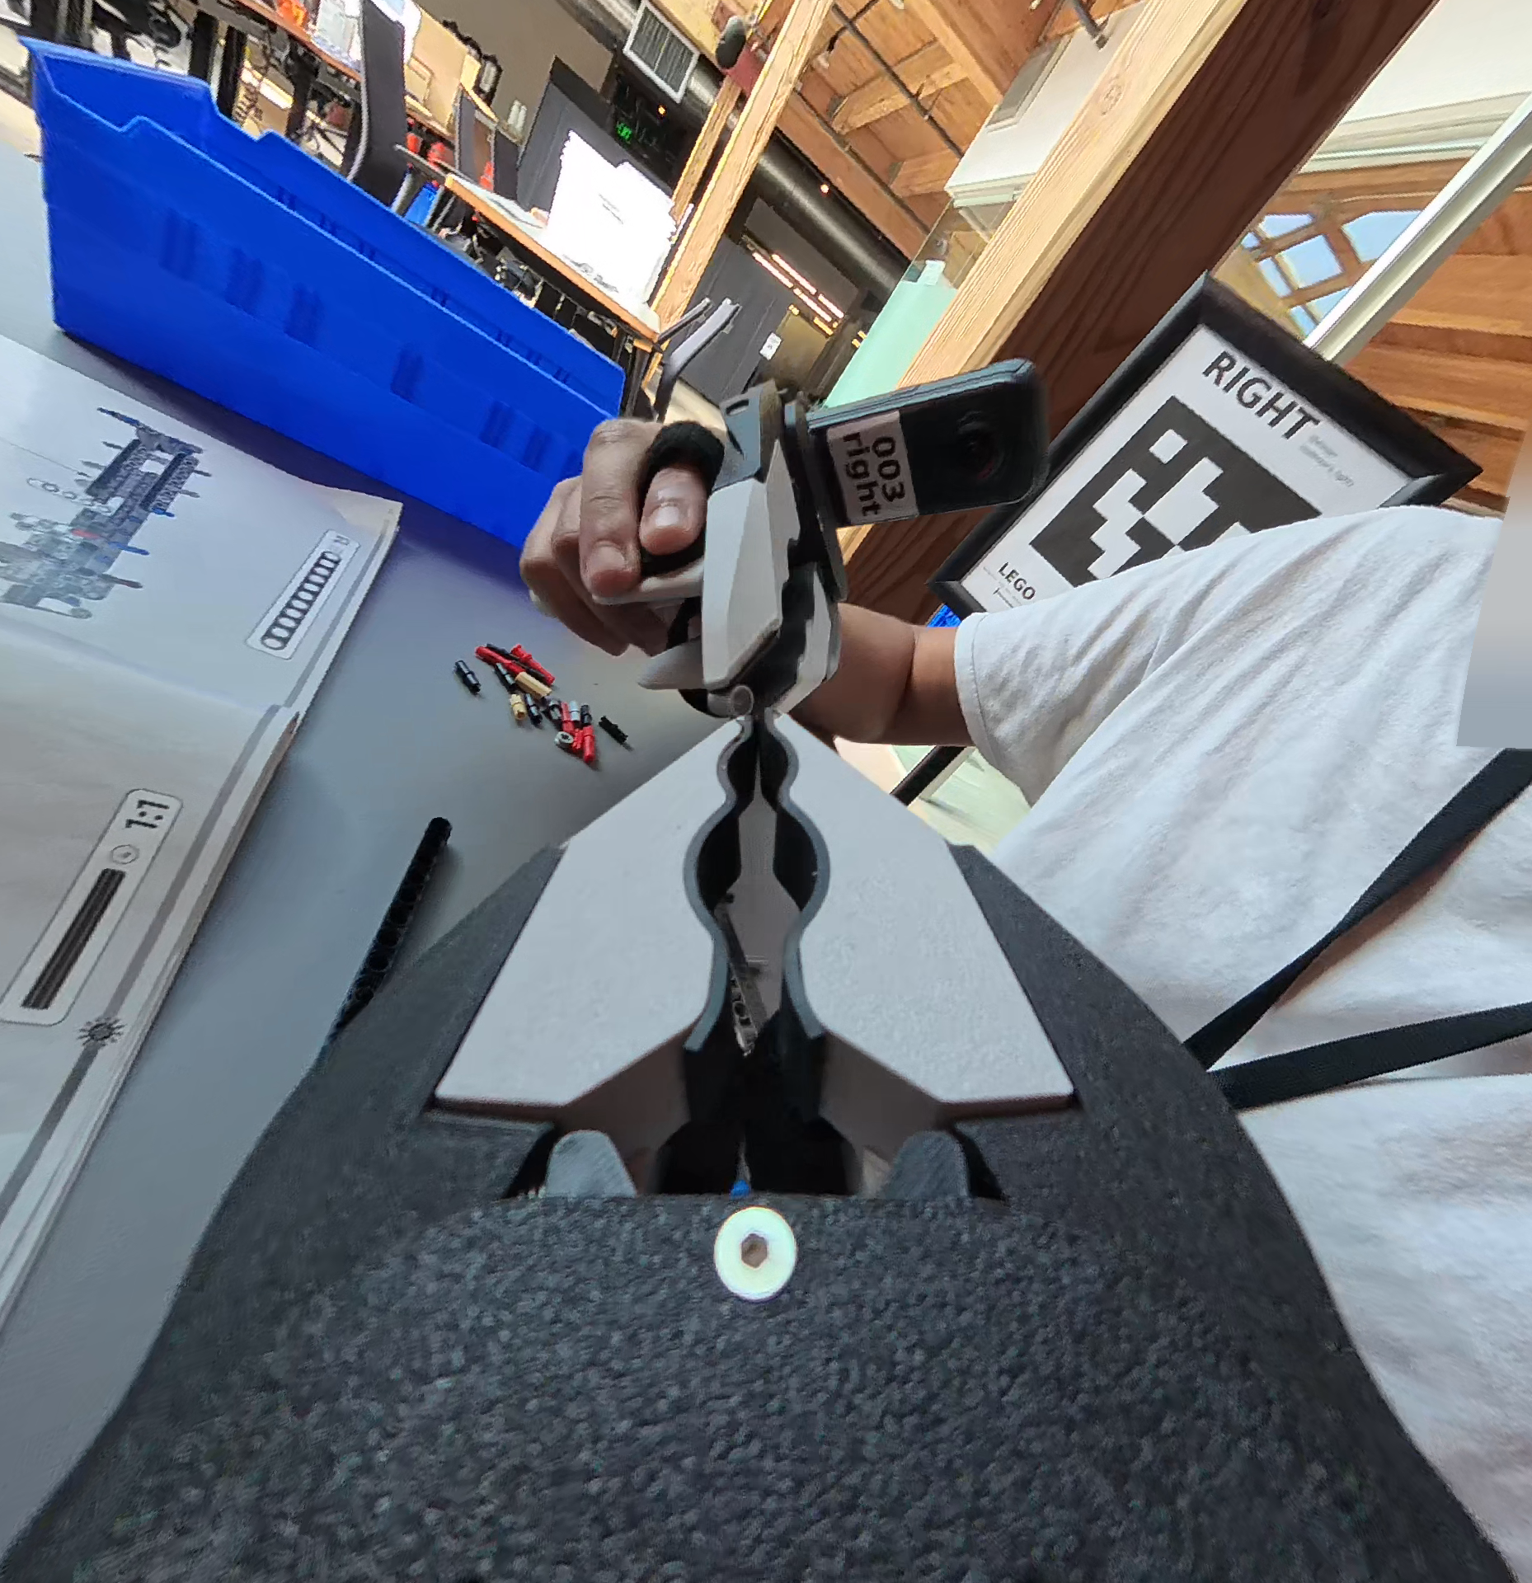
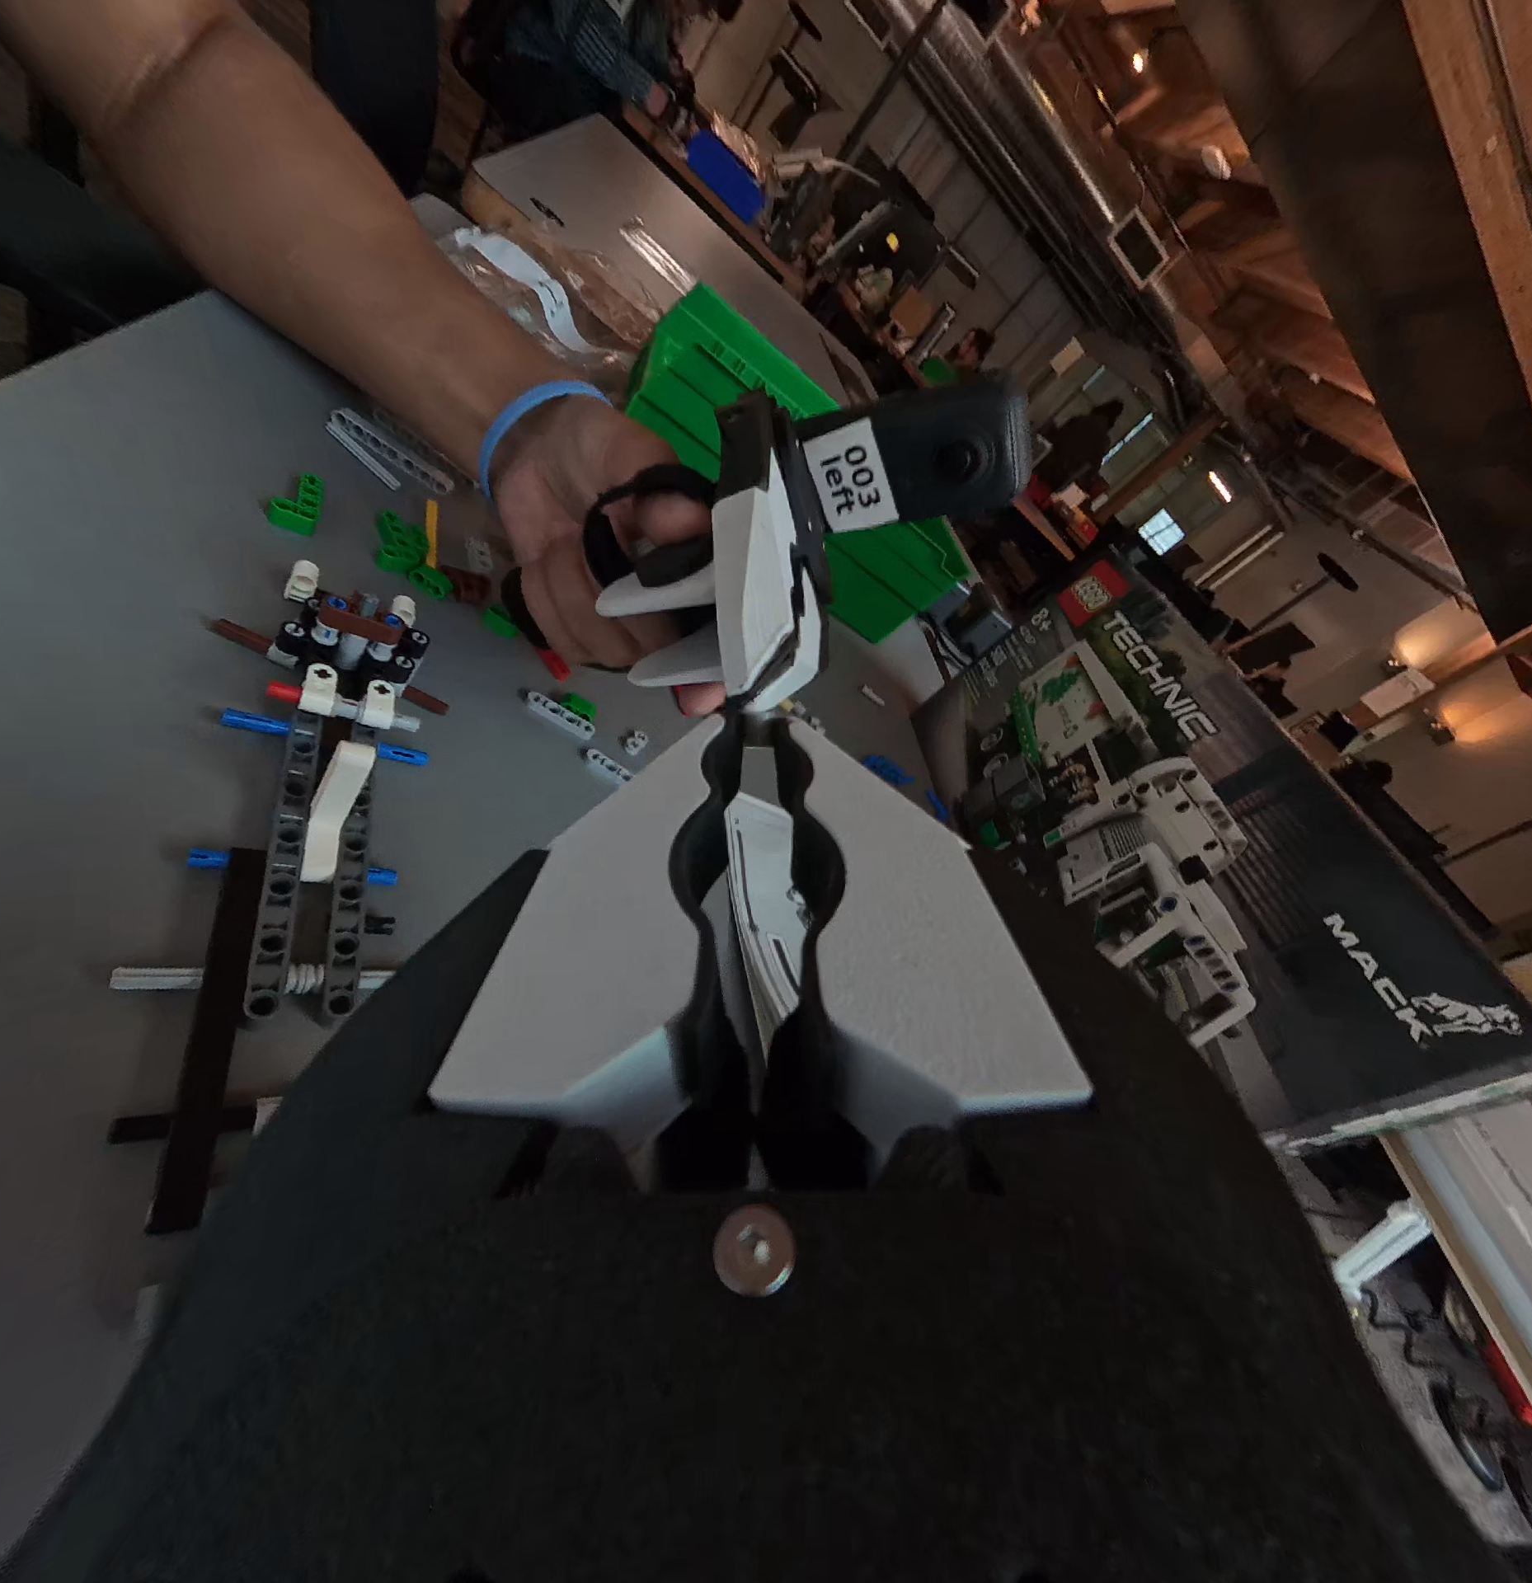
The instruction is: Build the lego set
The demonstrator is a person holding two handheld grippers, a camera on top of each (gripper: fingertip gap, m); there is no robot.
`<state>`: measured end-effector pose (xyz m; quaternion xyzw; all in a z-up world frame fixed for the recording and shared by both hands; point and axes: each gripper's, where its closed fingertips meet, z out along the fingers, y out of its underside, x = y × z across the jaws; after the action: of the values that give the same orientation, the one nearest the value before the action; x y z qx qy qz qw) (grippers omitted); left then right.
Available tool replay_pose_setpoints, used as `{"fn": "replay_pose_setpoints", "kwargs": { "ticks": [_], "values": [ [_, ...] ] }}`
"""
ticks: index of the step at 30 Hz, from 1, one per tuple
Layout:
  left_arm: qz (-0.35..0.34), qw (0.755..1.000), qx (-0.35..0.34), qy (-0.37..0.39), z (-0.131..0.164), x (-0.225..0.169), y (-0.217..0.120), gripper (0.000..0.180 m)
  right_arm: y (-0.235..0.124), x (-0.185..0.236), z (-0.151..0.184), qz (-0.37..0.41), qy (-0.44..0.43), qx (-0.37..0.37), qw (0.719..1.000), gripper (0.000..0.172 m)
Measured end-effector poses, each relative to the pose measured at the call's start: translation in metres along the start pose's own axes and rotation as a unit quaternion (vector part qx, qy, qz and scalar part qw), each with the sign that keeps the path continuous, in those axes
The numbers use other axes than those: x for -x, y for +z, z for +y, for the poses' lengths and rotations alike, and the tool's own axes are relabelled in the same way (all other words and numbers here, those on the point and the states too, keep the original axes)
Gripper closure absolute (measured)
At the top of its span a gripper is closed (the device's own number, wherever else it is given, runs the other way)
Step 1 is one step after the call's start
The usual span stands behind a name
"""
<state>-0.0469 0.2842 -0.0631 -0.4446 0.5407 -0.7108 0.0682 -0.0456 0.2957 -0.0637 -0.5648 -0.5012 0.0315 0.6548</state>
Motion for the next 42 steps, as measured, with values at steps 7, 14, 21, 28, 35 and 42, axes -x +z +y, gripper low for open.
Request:
{"fn": "replay_pose_setpoints", "kwargs": {
  "ticks": [7,14,21,28,35,42],
  "values": [
    [-0.041,0.998,0.04,0.003,0.013,0.014,0.004,0.18,0.006,0.0,0.022,0.009,0.011,0.063,0.998,0.166],
    [-0.098,0.993,0.056,0.043,0.016,0.03,-0.002,0.18,0.001,-0.012,0.031,0.028,0.018,0.087,0.996,0.166],
    [-0.248,0.945,0.086,0.196,0.009,0.064,-0.024,0.18,-0.001,-0.022,0.035,0.015,0.214,0.058,0.975,0.166],
    [-0.295,0.892,0.11,0.325,0.009,0.062,-0.019,0.169,0.001,-0.018,0.031,-0.026,0.301,0.018,0.953,0.166],
    [-0.32,0.85,0.206,0.365,0.037,0.079,-0.025,0.168,0.003,0.009,0.06,-0.101,0.339,0.107,0.929,0.166],
    [-0.236,0.941,0.121,0.209,0.022,0.053,-0.008,0.166,0.005,0.007,0.061,-0.04,0.13,0.156,0.978,0.166]
  ]
}}
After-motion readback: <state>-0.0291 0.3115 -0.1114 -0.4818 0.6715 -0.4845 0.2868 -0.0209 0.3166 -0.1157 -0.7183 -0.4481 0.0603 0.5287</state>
